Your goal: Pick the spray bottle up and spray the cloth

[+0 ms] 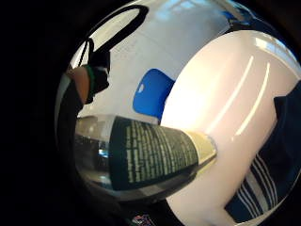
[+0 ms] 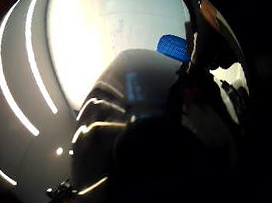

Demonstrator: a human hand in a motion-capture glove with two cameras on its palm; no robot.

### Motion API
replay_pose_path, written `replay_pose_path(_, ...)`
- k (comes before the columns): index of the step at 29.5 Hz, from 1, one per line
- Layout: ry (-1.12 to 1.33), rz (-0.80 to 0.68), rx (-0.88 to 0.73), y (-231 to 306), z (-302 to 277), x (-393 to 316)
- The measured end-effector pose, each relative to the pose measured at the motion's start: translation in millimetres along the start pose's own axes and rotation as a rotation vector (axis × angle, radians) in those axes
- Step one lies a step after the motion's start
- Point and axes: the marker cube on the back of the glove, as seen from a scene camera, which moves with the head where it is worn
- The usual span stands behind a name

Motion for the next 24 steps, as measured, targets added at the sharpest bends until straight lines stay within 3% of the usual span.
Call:
replay_pose_path(14, 0.059, -0.033, -0.025, 21.9, -2.3, -9.2)
replay_pose_path(24, 0.086, 0.001, 0.068, 50.1, -25.0, -7.1)
